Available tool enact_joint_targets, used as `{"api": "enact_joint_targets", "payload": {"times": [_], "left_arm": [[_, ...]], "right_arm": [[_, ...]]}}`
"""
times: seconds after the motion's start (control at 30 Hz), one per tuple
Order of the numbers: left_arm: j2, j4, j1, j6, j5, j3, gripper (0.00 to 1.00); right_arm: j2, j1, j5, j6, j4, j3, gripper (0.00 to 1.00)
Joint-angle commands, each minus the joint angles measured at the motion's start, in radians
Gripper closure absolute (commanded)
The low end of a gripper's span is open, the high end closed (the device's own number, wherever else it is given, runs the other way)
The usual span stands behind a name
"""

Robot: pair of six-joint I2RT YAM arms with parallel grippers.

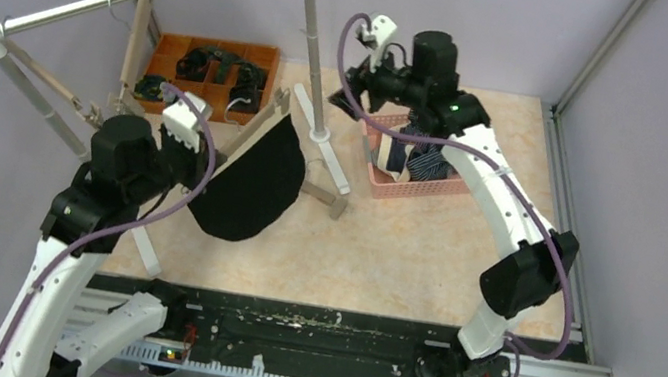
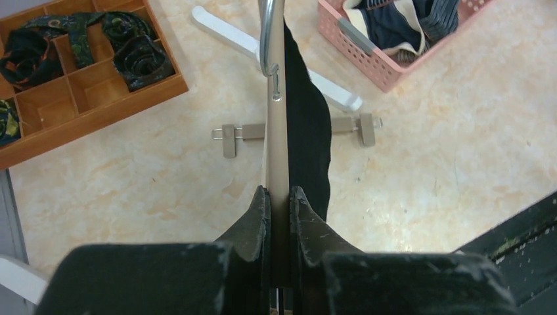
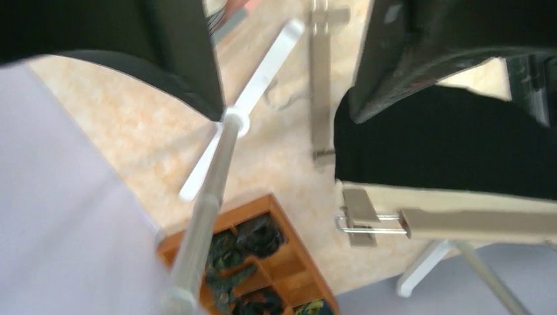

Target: Remove the underwear clipped to the hanger

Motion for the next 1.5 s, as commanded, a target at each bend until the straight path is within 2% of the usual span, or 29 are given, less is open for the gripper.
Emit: {"api": "enact_joint_targets", "payload": {"times": [0.0, 0.07, 0.3, 0.43, 0.57, 0.73, 0.83, 0.9, 0.93, 1.0, 1.03, 1.07, 1.1, 1.13, 1.27, 1.37, 1.4, 1.47], "left_arm": [[-0.102, 0.023, -0.001, 0.113, 0.102, -0.086, 1.00], [-0.137, 0.074, -0.001, 0.115, 0.166, -0.128, 1.00], [-0.168, 0.220, -0.002, 0.164, 0.445, -0.225, 1.00], [-0.142, 0.361, -0.001, 0.129, 0.532, -0.261, 1.00], [-0.119, 0.482, -0.001, 0.071, 0.576, -0.261, 1.00], [-0.089, 0.596, -0.001, 0.000, 0.624, -0.260, 1.00], [-0.073, 0.629, -0.001, -0.026, 0.637, -0.268, 1.00], [-0.069, 0.644, -0.001, -0.043, 0.643, -0.276, 1.00], [-0.069, 0.651, -0.002, -0.051, 0.644, -0.280, 1.00], [-0.072, 0.653, -0.001, -0.058, 0.640, -0.289, 1.00], [-0.076, 0.652, -0.002, -0.058, 0.634, -0.293, 1.00], [-0.078, 0.649, -0.001, -0.059, 0.630, -0.298, 1.00], [-0.083, 0.646, -0.002, -0.058, 0.626, -0.301, 1.00], [-0.086, 0.645, -0.002, -0.060, 0.621, -0.302, 1.00], [-0.095, 0.641, -0.002, -0.058, 0.605, -0.311, 1.00], [-0.095, 0.640, -0.001, -0.056, 0.597, -0.311, 1.00], [-0.095, 0.639, -0.001, -0.053, 0.592, -0.310, 1.00], [-0.092, 0.640, -0.001, -0.048, 0.586, -0.310, 1.00]], "right_arm": [[-0.102, -0.133, -0.371, -0.187, -0.274, 0.078, 0.18], [-0.075, -0.174, -0.482, -0.222, -0.372, 0.127, 0.10], [0.057, -0.190, -0.735, -0.368, -0.627, 0.285, 0.07], [0.091, -0.190, -0.819, -0.441, -0.730, 0.341, 0.06], [0.080, -0.189, -0.814, -0.457, -0.744, 0.328, 0.06], [0.029, -0.189, -0.840, -0.420, -0.653, 0.231, 0.08], [0.002, -0.189, -0.856, -0.372, -0.577, 0.172, 0.16], [-0.009, -0.189, -0.873, -0.336, -0.522, 0.146, 0.24], [-0.013, -0.189, -0.883, -0.319, -0.495, 0.135, 0.31], [-0.014, -0.189, -0.914, -0.279, -0.440, 0.115, 0.57], [-0.014, -0.189, -0.925, -0.248, -0.401, 0.103, 0.83], [-0.017, -0.189, -0.929, -0.193, -0.326, 0.087, 0.78], [-0.021, -0.189, -0.926, -0.086, -0.245, 0.063, 0.57], [-0.027, -0.190, -0.922, -0.012, -0.157, 0.036, 0.44], [-0.042, -0.190, -0.968, 0.206, 0.114, -0.052, 0.25], [-0.053, -0.190, -1.012, 0.502, 0.493, -0.146, 0.23], [-0.053, -0.189, -1.027, 0.633, 0.681, -0.196, 0.25], [-0.040, -0.189, -1.049, 0.952, 1.094, -0.254, 0.38]]}}
